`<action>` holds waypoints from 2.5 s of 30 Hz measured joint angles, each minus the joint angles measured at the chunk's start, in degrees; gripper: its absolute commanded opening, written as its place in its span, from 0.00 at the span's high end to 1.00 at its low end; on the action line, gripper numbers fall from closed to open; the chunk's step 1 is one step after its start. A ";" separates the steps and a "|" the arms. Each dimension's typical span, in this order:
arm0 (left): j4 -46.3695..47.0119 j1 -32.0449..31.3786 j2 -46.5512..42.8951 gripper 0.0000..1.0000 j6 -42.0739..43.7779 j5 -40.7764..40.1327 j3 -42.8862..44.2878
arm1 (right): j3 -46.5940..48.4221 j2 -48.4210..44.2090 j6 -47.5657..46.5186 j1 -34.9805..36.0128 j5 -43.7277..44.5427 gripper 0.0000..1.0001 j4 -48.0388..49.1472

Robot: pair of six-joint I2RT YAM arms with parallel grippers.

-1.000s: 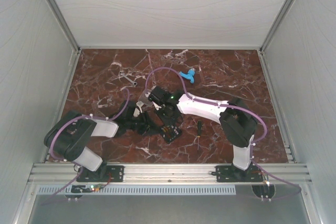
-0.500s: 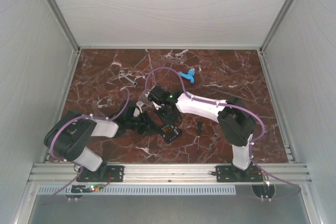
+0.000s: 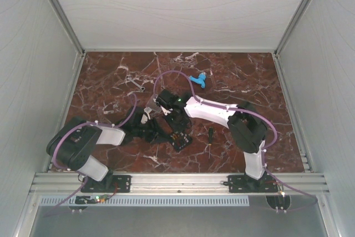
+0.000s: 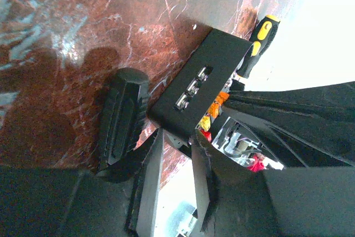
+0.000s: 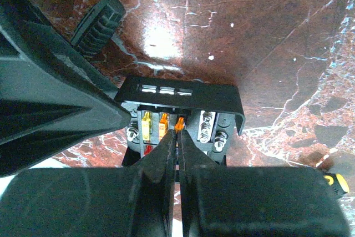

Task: Snap on the fuse box
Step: Install the fuse at the fuse box base.

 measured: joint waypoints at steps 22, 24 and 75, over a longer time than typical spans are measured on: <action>0.00 -0.09 -0.02 0.73 0.00 -0.07 0.00 | 1.22 0.37 1.70 -0.28 0.63 1.00 -0.46; 0.00 -0.09 -0.02 0.73 0.00 -0.11 0.00 | 0.24 -0.94 1.57 0.22 1.44 1.00 0.81; 0.00 -0.09 -0.02 0.73 0.00 -0.20 0.00 | -3.13 -2.05 2.08 1.53 -0.48 1.00 -1.53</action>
